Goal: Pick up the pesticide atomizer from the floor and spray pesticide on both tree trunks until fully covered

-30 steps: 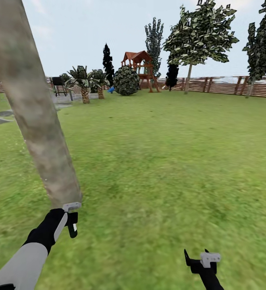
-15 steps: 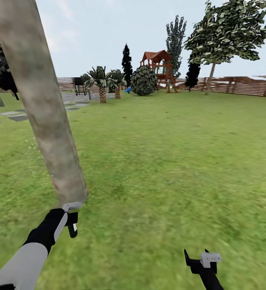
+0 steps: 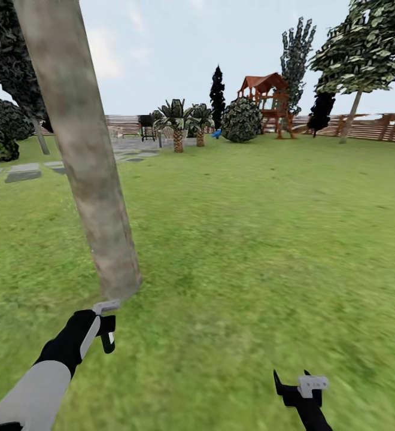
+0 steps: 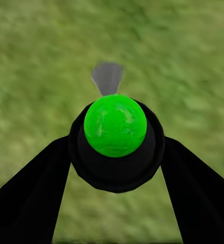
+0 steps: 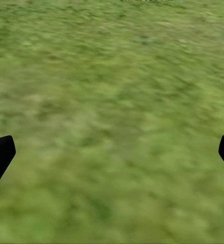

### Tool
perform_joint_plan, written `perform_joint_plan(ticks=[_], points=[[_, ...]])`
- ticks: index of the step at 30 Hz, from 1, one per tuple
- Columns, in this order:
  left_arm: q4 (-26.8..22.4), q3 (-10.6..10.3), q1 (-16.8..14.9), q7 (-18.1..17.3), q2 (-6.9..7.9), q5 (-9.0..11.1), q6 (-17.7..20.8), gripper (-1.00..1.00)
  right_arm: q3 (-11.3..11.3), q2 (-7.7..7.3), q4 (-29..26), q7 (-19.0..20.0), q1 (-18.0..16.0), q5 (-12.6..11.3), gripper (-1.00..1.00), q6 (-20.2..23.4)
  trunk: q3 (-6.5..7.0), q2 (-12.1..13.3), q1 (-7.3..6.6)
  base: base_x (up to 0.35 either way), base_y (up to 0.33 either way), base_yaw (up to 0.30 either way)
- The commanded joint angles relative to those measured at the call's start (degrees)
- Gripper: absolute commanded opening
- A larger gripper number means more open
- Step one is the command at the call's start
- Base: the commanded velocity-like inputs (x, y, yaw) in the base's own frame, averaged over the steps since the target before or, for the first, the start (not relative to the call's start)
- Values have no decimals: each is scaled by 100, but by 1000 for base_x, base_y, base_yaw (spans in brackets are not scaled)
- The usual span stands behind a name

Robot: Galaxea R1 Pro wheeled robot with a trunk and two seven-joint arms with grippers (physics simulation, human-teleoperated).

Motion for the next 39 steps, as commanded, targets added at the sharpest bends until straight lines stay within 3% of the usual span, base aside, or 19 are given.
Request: perform_joint_plan(ticks=[1,12,17,22,24,27,31,39], points=[[0,0,0,-4,0,-2,0,-100,0,0,0,0,0,0,100,0,0,0,0,0,-275,277],[0,0,0,-4,16,-2,-9,-100,0,0,0,0,0,0,100,0,0,0,0,64,-272,277],[8,-16,24,8,20,-7,-66,-100,0,-8,-10,0,0,0,100,0,0,0,0,17,-43,150],[98,-75,43,5,102,-118,-142,-100,0,-35,-9,2,0,0,100,0,0,0,0,1,-1,6],[103,-83,49,1,95,-259,-285,-100,0,-36,-9,6,1,0,100,0,0,0,0,0,0,0],[108,-71,52,5,54,-423,-376,-100,0,-35,-8,8,0,0,100,0,0,0,0,48,0,0],[80,-53,5,6,-6,-448,-350,-100,0,-35,-9,9,0,0,100,0,0,0,0,285,0,0],[4,-68,-44,-3,-397,-459,-318,-100,0,-35,-8,9,1,0,100,0,0,0,0,257,0,135]])
